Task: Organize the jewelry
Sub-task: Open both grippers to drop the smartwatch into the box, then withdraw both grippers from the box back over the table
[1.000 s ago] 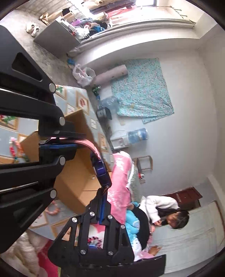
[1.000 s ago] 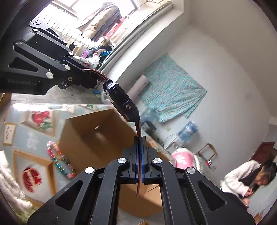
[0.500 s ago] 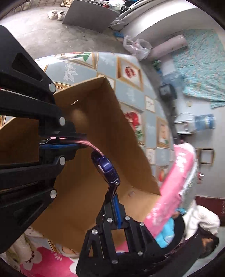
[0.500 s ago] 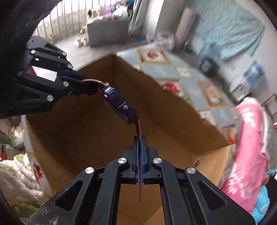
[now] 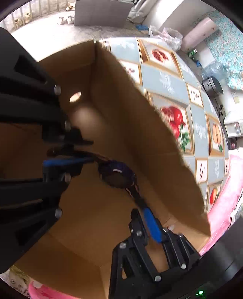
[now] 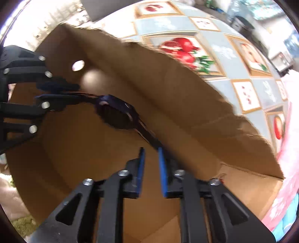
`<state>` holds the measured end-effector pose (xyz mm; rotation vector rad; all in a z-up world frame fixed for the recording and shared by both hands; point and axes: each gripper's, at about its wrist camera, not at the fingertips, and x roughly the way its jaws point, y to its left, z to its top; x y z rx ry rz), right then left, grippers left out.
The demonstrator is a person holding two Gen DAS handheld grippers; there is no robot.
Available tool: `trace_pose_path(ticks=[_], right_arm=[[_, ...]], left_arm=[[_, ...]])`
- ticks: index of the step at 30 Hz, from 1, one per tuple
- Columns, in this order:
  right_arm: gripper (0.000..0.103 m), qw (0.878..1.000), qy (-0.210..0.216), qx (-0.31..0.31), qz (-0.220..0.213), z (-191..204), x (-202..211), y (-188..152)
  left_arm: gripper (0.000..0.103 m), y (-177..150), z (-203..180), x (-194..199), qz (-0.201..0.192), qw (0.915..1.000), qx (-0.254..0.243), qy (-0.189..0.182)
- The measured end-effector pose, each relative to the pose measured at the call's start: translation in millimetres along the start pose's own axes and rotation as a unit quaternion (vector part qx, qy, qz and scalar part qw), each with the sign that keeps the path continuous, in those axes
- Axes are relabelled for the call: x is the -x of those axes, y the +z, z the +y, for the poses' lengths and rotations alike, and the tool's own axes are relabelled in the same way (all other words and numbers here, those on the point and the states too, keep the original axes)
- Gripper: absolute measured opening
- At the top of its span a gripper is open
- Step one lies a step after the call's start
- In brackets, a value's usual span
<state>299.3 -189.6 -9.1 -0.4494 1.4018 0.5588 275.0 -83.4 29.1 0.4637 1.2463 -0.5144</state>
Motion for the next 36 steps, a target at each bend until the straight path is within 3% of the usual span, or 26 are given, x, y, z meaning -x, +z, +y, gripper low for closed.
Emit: trace_pose_path(ticks=[6, 11, 13, 15, 17, 19, 21, 25, 29, 33, 34, 36], right_arm=[[0.026, 0.999, -0.005, -0.023, -0.035, -10, 17, -7], [0.026, 0.998, -0.01, -0.032, -0.043, -5, 27, -14], [0.027, 0.998, 0.006, -0.046, -0.05, 1, 35, -17], [0.045, 0.996, 0.028, -0.067, -0.06, -11, 40, -16], [0.052, 0.99, 0.047, -0.106, -0.078, -15, 48, -16], [0.052, 0.982, 0.08, -0.145, -0.092, -20, 57, -21], [0.052, 0.975, 0.088, -0.172, -0.112, -21, 71, -24], [0.052, 0.962, 0.101, -0.173, -0.185, 10, 124, -51], [0.055, 0.934, 0.16, -0.181, -0.262, 43, 167, -100], [0.057, 0.916, 0.219, -0.182, -0.282, 77, 179, -148], [0.057, 0.912, 0.235, -0.183, -0.281, 86, 173, -164], [0.057, 0.914, 0.227, -0.202, -0.269, 99, 154, -179]], left_arm=[[0.025, -5, 15, 19, -0.044, 0.9982, 0.035, -0.02], [0.026, -21, 22, 60, -0.118, 0.9916, 0.05, 0.014], [0.037, -31, 28, 79, -0.147, 0.9867, 0.067, 0.021], [0.052, -52, 35, 104, -0.184, 0.9782, 0.093, 0.027], [0.065, -78, 38, 121, -0.208, 0.9711, 0.112, 0.034], [0.071, -100, 40, 130, -0.224, 0.9651, 0.131, 0.037], [0.076, -130, 42, 132, -0.229, 0.9605, 0.155, 0.034], [0.079, -185, 39, 128, -0.232, 0.9519, 0.197, 0.035], [0.081, -221, 32, 110, -0.247, 0.9416, 0.228, -0.023], [0.081, -241, 16, 88, -0.25, 0.9326, 0.233, -0.116], [0.081, -247, 10, 84, -0.249, 0.9336, 0.227, -0.122], [0.081, -250, -2, 77, -0.239, 0.9401, 0.213, -0.118]])
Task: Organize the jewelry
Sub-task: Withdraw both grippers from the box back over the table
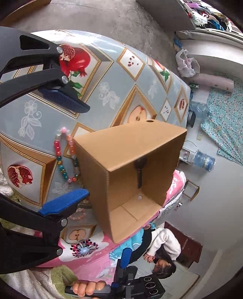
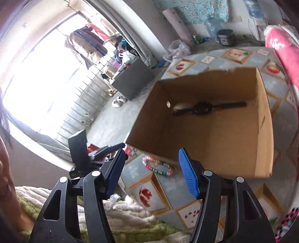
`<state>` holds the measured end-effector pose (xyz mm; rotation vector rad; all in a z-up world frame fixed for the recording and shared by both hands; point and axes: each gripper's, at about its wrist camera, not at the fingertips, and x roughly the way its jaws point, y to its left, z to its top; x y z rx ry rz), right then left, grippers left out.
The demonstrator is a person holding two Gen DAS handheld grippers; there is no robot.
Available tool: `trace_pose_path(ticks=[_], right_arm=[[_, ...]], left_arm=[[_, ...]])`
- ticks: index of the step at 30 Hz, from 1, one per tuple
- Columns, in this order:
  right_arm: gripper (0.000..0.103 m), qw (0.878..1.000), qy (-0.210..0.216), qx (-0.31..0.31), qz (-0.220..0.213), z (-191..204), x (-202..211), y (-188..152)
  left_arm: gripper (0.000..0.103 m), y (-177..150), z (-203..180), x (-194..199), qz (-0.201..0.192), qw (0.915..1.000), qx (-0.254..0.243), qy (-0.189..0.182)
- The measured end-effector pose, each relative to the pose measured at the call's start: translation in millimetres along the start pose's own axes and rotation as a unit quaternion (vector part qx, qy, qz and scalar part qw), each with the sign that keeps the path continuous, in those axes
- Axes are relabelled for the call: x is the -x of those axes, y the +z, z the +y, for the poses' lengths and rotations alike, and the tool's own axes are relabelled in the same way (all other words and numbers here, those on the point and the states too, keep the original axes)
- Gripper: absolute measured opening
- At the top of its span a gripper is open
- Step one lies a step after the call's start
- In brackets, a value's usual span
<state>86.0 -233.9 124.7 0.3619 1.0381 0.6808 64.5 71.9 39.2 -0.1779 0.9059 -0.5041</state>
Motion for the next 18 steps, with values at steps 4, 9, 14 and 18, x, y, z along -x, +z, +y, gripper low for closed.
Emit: trace_pose_path(ticks=[4, 9, 14, 18], right_arm=[[0.057, 0.995, -0.016, -0.088, 0.044, -32, -31, -38], [0.057, 0.986, -0.051, -0.156, 0.041, -59, -42, -42], [0.057, 0.985, -0.053, -0.162, 0.022, -67, -38, -33], [0.057, 0.985, -0.054, -0.161, 0.021, -72, -37, -29]], left_arm=[[0.081, -10, -4, -17, 0.022, 0.9993, -0.019, 0.022], [0.081, -5, 2, -30, 0.02, 0.9984, -0.011, 0.052], [0.082, 1, 12, -33, 0.008, 0.9983, 0.012, 0.057], [0.082, 5, 17, -37, 0.009, 0.9984, 0.028, 0.049]])
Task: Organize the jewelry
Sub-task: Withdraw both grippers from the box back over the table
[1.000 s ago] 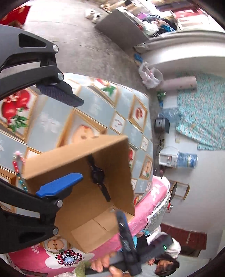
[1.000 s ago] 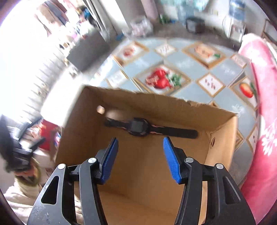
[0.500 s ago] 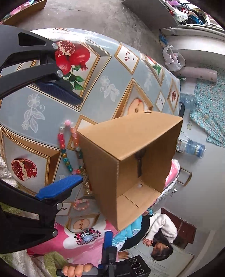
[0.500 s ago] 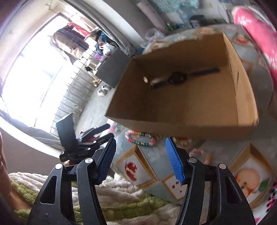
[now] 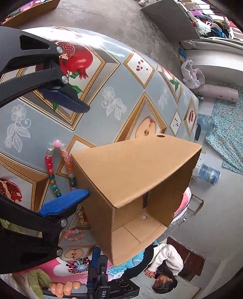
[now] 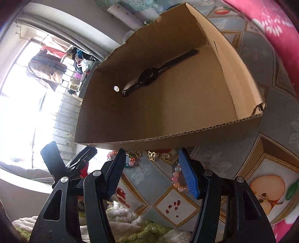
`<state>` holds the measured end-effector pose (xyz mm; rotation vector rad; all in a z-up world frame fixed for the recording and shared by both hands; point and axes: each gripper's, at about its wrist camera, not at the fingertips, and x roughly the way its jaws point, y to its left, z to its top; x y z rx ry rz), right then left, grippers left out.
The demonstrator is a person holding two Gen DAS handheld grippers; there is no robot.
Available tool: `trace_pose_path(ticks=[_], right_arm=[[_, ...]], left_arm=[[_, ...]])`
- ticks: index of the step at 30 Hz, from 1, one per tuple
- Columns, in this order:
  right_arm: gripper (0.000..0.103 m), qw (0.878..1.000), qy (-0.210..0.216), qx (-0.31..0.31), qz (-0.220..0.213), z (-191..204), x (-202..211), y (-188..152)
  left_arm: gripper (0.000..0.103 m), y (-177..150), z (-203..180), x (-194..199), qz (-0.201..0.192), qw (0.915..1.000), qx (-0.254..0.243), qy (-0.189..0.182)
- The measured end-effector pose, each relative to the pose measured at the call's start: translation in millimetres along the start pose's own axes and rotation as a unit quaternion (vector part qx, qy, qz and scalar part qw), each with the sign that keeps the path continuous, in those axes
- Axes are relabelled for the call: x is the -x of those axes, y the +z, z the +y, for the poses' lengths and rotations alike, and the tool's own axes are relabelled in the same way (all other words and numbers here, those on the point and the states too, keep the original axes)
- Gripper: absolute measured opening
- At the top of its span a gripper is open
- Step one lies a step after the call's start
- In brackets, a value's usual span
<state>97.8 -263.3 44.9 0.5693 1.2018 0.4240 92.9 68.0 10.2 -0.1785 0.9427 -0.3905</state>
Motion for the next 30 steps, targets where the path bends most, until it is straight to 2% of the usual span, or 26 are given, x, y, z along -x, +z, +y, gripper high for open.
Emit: trace_pose_path(ticks=[12, 19, 22, 25, 28, 30], right_arm=[[0.057, 1.0, -0.008, 0.018, -0.009, -2, -3, 4], [0.059, 0.993, -0.083, 0.065, -0.045, 1, 6, -9], [0.064, 0.99, -0.095, 0.085, -0.056, -1, 16, -29], [0.075, 0.985, -0.121, 0.102, -0.064, -3, 24, -58], [0.083, 0.98, -0.147, 0.118, -0.06, 0, 21, -80], [0.086, 0.974, -0.174, 0.135, -0.049, 1, 12, -98]], left_arm=[[0.082, 6, -4, -5, 0.0, 1.0, -0.005, 0.008], [0.082, -5, -12, 3, 0.004, 0.9993, -0.028, 0.025], [0.082, -20, -19, 9, 0.018, 0.9982, -0.048, 0.031], [0.082, -40, -28, 9, 0.048, 0.9953, -0.07, 0.046], [0.083, -60, -36, 5, 0.08, 0.9925, -0.08, 0.048], [0.083, -72, -43, -3, 0.098, 0.9892, -0.089, 0.063]])
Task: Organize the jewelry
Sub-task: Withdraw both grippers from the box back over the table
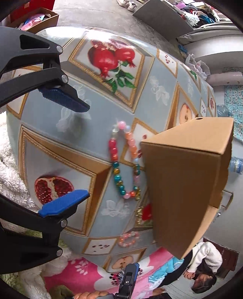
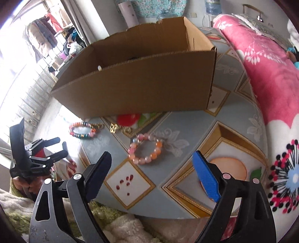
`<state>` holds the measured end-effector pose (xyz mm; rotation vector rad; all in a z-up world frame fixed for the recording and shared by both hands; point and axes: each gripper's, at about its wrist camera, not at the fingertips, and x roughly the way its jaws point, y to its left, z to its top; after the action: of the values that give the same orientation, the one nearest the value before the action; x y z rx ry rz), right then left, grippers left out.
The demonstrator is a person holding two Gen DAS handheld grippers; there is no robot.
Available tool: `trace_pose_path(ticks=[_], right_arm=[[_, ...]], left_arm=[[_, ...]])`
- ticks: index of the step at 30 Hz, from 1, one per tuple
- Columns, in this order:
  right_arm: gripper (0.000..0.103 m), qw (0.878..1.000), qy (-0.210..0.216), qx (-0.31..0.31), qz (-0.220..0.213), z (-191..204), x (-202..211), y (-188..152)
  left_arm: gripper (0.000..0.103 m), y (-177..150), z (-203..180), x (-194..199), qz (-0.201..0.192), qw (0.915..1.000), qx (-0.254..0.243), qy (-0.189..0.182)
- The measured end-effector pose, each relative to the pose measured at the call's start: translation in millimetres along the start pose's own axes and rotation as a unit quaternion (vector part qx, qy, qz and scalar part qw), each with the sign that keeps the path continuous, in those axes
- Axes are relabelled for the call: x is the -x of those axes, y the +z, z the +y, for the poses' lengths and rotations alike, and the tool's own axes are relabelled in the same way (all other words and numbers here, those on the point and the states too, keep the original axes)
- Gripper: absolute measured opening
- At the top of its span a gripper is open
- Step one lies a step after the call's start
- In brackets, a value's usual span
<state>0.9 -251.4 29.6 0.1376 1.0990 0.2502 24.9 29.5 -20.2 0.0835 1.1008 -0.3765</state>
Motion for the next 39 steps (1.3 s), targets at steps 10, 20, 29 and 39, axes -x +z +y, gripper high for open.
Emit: trace_pose_path(ticks=[10, 20, 29, 39], right_arm=[[0.095, 0.991, -0.11, 0.066, 0.032, 26, -46, -26], [0.095, 0.992, -0.103, 0.074, 0.019, 9, -40, -36], [0.095, 0.984, -0.134, 0.114, -0.015, 32, -38, -20], [0.095, 0.984, -0.151, 0.088, -0.039, -10, -39, 25]], left_arm=[[0.098, -6, -17, -13, -0.01, 0.9976, -0.017, 0.067], [0.099, -10, -17, -11, -0.02, 0.9974, -0.017, 0.067], [0.099, -6, -18, -12, -0.01, 0.9975, -0.012, 0.069], [0.099, -7, -17, -12, -0.012, 0.9975, -0.012, 0.069]])
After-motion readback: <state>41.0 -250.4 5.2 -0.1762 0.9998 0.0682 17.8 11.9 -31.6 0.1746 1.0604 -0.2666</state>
